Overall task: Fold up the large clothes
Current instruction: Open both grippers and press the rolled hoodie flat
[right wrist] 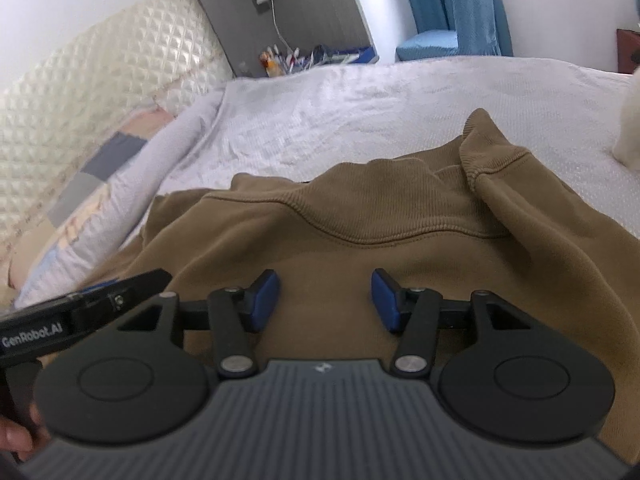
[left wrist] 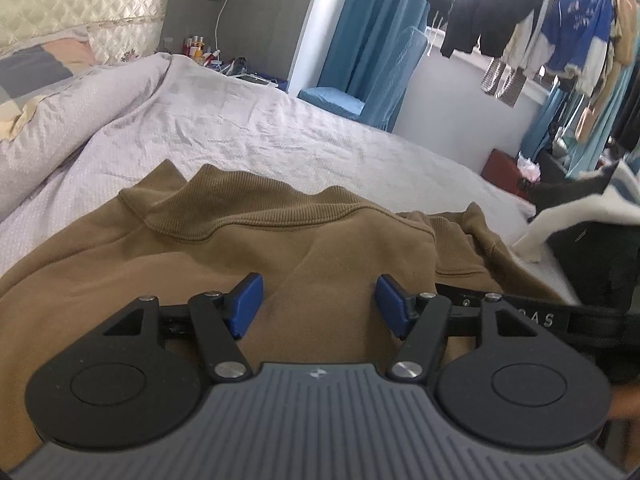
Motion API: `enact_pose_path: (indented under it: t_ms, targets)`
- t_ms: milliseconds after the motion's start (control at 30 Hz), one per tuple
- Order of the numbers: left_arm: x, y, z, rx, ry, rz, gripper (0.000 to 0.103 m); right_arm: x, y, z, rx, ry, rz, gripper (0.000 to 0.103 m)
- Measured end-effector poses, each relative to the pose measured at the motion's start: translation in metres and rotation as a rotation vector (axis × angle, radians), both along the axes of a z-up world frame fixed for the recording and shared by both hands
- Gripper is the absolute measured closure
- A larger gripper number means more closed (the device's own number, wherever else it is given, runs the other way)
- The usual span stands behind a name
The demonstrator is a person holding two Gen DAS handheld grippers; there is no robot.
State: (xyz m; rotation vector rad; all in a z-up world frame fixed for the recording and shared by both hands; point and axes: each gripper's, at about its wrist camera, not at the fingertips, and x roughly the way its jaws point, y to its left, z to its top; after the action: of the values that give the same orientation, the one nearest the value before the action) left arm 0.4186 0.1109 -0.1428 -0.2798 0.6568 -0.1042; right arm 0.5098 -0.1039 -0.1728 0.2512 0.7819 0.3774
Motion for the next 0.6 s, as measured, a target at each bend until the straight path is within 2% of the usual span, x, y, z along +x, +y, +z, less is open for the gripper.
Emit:
enact_pose_path:
  t_ms: [200,367,600]
  targets:
    - [-0.04,0.005,0.018,-0.03,-0.034,0.036,0.034,-0.032,-0.007,0.021,0.017,-0.045,-0.031,0.047]
    - [-0.086,0.019,0.029,-0.036,-0.073,0.109,0.034,-0.068,-0.026,0.038,0.083,-0.074,-0.075,0.046]
    - [-0.154,0.04,0.018,-0.072,-0.023,0.221,0.034,-0.113,-0.04,0.043,0.149,-0.02,-0.117,0.045]
